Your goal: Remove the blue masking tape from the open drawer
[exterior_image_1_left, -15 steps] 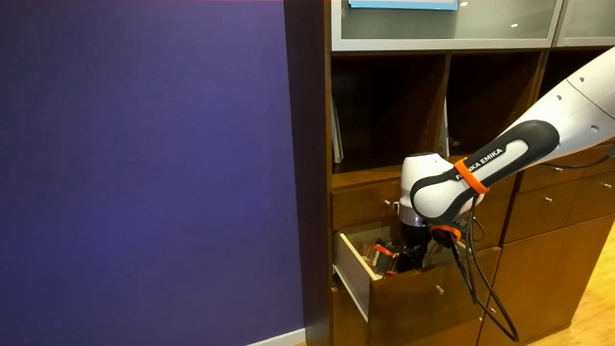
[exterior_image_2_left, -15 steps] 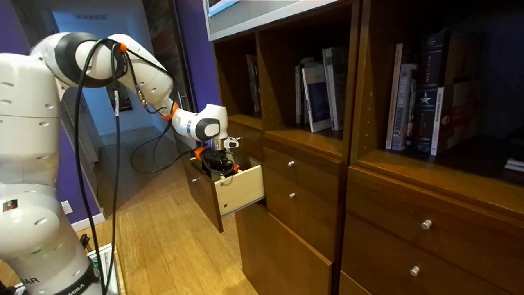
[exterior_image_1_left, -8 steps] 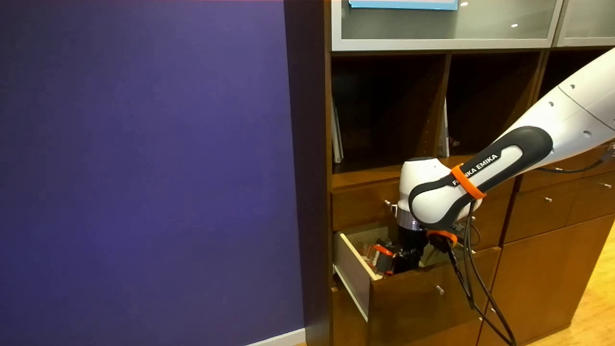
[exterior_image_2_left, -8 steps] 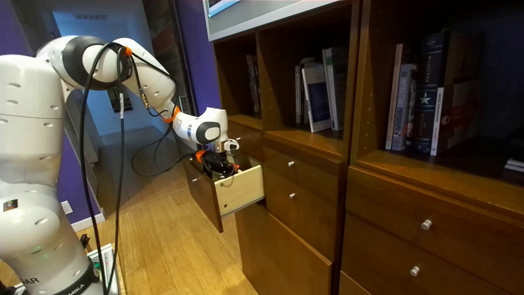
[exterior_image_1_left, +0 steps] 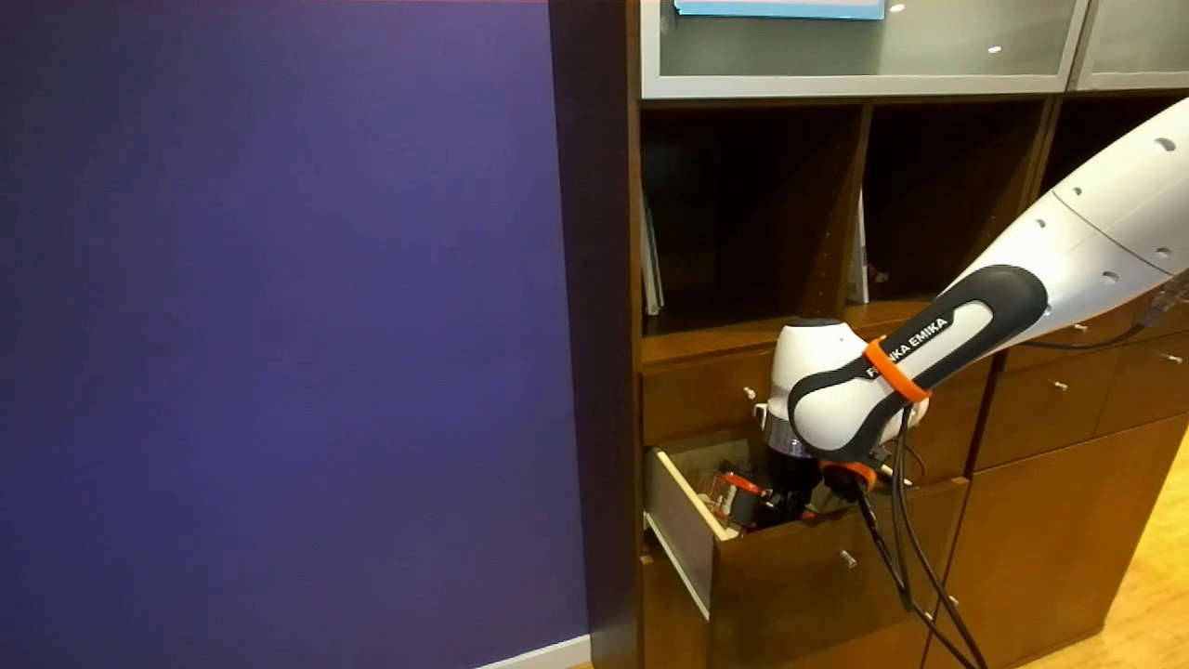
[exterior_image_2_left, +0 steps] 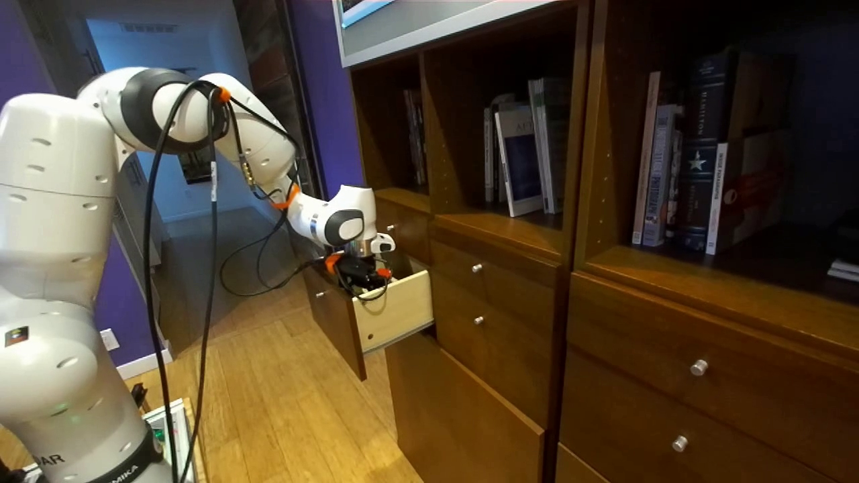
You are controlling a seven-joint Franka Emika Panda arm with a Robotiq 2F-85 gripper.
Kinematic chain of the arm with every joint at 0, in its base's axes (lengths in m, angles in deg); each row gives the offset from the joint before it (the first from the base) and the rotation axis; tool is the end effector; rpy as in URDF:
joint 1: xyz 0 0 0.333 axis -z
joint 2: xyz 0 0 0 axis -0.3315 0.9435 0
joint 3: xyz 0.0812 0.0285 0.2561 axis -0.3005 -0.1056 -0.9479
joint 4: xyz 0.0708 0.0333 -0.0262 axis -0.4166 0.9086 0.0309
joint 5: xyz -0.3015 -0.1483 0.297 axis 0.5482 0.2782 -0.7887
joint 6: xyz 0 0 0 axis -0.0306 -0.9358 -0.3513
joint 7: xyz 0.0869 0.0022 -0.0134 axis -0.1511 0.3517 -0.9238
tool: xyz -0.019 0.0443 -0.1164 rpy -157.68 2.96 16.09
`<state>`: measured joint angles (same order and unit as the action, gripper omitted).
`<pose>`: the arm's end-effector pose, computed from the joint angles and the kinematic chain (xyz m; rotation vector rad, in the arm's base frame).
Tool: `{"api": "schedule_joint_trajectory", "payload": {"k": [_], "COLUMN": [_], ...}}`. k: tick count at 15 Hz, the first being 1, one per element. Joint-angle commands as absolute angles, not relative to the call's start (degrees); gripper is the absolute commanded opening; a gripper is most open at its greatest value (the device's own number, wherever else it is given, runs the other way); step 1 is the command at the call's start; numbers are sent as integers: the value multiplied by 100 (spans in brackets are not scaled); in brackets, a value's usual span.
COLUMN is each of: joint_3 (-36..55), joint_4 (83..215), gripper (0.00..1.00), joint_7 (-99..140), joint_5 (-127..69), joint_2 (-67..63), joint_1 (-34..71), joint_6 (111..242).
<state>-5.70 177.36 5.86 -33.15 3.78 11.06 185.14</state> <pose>0.5610 0.2066 0.1256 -2.9667 -0.7287 0.0047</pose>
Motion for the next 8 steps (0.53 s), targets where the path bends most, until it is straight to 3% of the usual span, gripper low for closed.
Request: {"api": "schedule_joint_trajectory", "payload": {"k": [1, 2, 3, 5, 8], "joint_3": [-638, -652, -673, -715, -818], "joint_4": [17662, 17663, 17670, 17676, 17687], "gripper": [84, 84, 78, 81, 77], "joint_7": [472, 464, 452, 446, 400], "joint_5": [-3450, -3474, -3523, -3638, -3934], "joint_2": [512, 517, 520, 533, 551], "joint_1": [1182, 1202, 1238, 1293, 1423], "joint_6": [18900, 18963, 19051, 19201, 19443]}}
